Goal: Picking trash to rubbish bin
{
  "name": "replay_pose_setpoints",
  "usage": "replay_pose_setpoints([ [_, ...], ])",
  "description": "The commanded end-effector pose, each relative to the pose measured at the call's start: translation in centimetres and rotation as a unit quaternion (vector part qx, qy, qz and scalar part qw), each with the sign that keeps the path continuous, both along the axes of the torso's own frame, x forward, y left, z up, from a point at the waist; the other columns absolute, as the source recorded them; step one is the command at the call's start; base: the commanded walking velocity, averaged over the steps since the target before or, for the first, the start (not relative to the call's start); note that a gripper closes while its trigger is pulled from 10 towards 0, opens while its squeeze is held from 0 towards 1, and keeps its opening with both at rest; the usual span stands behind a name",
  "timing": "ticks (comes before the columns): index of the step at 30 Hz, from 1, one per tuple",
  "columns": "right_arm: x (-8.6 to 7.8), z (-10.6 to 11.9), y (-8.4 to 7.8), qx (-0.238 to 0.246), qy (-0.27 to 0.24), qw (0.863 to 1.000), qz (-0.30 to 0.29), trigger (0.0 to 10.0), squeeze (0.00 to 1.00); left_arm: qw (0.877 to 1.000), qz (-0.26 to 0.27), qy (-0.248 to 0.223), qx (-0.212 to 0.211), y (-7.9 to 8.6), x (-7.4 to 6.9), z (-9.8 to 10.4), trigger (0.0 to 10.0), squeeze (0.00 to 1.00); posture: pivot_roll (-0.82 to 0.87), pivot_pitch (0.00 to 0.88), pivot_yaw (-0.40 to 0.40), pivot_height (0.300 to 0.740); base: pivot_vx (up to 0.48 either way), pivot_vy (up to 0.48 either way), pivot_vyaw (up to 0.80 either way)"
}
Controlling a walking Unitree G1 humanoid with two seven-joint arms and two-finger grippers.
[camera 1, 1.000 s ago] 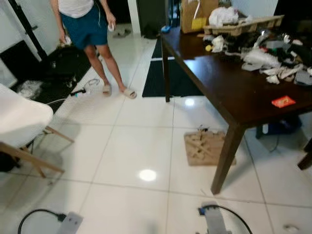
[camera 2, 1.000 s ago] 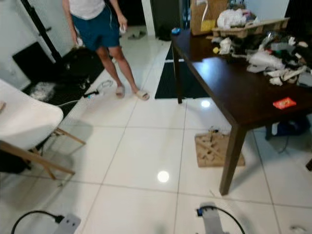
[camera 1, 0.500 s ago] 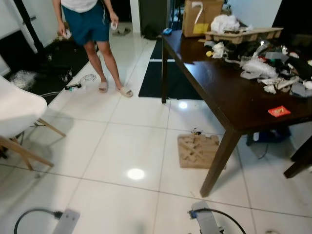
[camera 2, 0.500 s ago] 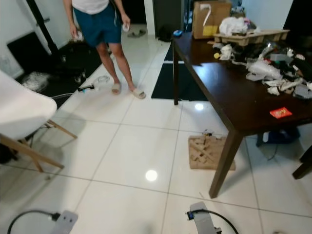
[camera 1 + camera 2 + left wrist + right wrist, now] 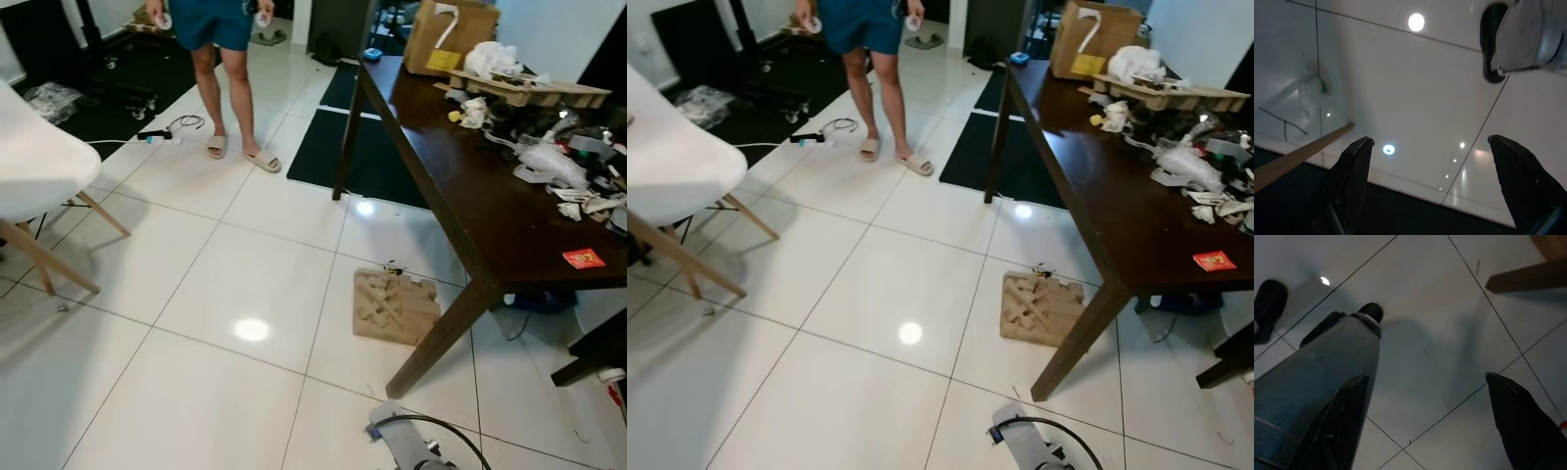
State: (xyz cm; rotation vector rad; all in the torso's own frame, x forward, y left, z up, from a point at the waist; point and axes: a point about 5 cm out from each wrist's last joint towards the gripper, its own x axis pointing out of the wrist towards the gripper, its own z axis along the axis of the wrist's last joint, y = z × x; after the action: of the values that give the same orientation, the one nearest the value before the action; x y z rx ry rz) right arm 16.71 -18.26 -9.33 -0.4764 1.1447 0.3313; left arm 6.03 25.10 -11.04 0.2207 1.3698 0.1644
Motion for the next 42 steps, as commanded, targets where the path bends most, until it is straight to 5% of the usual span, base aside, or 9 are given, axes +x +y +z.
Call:
replay_pose_setpoints([
  [1, -0.8, -0.3, -0.2, -0.003, 0.013, 1.0, 0.002, 10.0, 0.0, 1.0, 0.001, -0.008, -0.01, -0.5, 0.2, -0.1, 10.0, 0.0, 0.23, 0.07, -0.073, 0.74, 0.0, 0.0, 0.0],
  [13, -2.2, -0.8, -0.8, -0.001, 0.029, 0.999, -0.018, 10.0, 0.0, 0.999, 0.0, -0.036, -0.013, -0.1, 2.6, 0.5, 10.0, 0.0, 0.21, 0.08, -0.053, 0.74, 0.041, 0.0, 0.0],
  [28, -2.8, -1.0, -0.6, 0.003, 0.034, 0.999, -0.019, 10.0, 0.0, 1.0, 0.016, -0.013, -0.024, -0.2, 0.9, 0.1, 10.0, 0.0, 0.22, 0.091, -0.046, 0.74, 0.237, 0.0, 0.0],
  [42, -2.5, -0.9, -0.3, 0.006, 0.031, 0.999, -0.018, 10.0, 0.0, 0.999, 0.016, -0.018, -0.027, -0.6, 1.4, 0.1, 10.0, 0.0, 0.21, 0.087, -0.044, 0.74, 0.322, 0.0, 0.0],
])
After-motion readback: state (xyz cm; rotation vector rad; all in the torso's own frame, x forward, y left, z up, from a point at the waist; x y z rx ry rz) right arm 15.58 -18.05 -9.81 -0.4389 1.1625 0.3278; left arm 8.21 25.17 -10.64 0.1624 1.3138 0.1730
